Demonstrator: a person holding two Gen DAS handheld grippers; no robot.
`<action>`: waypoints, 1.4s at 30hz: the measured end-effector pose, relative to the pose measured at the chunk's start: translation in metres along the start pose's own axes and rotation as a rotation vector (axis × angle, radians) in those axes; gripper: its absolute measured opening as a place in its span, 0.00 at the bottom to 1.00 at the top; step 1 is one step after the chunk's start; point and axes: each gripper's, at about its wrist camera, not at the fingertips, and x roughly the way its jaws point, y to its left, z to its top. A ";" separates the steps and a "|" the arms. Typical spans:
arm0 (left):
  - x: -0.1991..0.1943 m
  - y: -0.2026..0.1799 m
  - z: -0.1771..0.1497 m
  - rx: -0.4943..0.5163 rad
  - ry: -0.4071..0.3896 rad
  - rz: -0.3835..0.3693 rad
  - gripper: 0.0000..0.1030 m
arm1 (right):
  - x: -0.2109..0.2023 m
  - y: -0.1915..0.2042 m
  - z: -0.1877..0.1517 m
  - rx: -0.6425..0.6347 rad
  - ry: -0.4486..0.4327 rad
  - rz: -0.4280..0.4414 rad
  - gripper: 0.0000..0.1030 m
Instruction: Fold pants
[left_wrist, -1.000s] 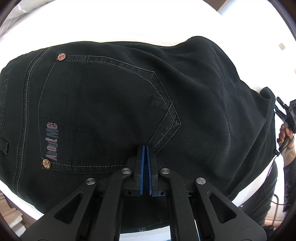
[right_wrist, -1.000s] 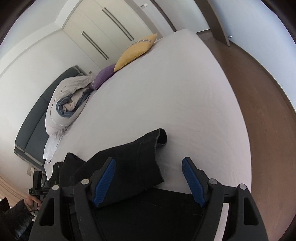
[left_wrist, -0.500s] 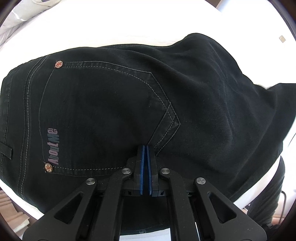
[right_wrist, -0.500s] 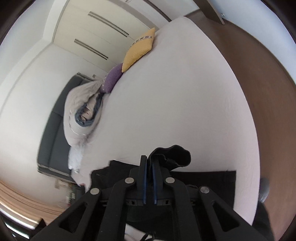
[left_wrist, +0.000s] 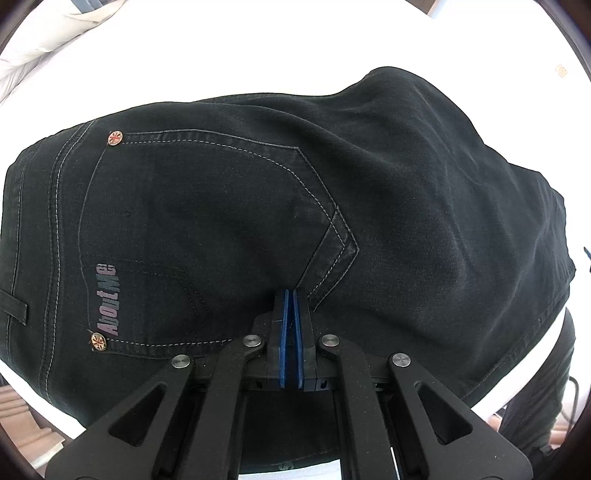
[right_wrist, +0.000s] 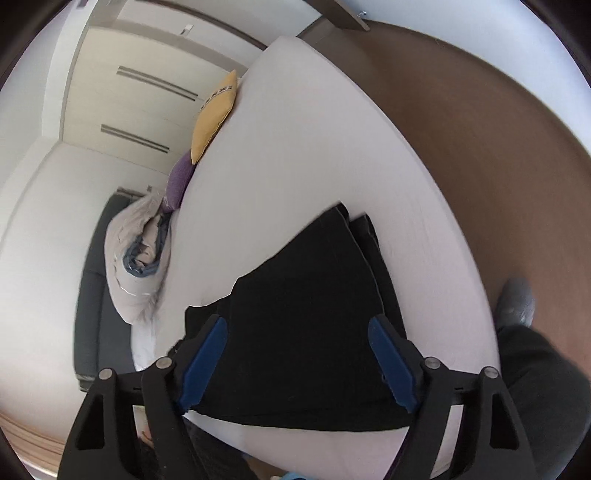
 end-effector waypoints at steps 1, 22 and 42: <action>-0.002 0.000 0.000 -0.001 0.000 0.000 0.03 | 0.004 -0.008 -0.010 0.048 0.000 0.037 0.74; -0.005 -0.015 -0.004 0.012 -0.021 0.059 0.03 | 0.022 -0.057 -0.064 0.329 -0.090 0.184 0.67; -0.008 -0.015 -0.005 0.010 -0.031 0.063 0.03 | 0.023 -0.044 -0.069 0.288 -0.160 0.057 0.06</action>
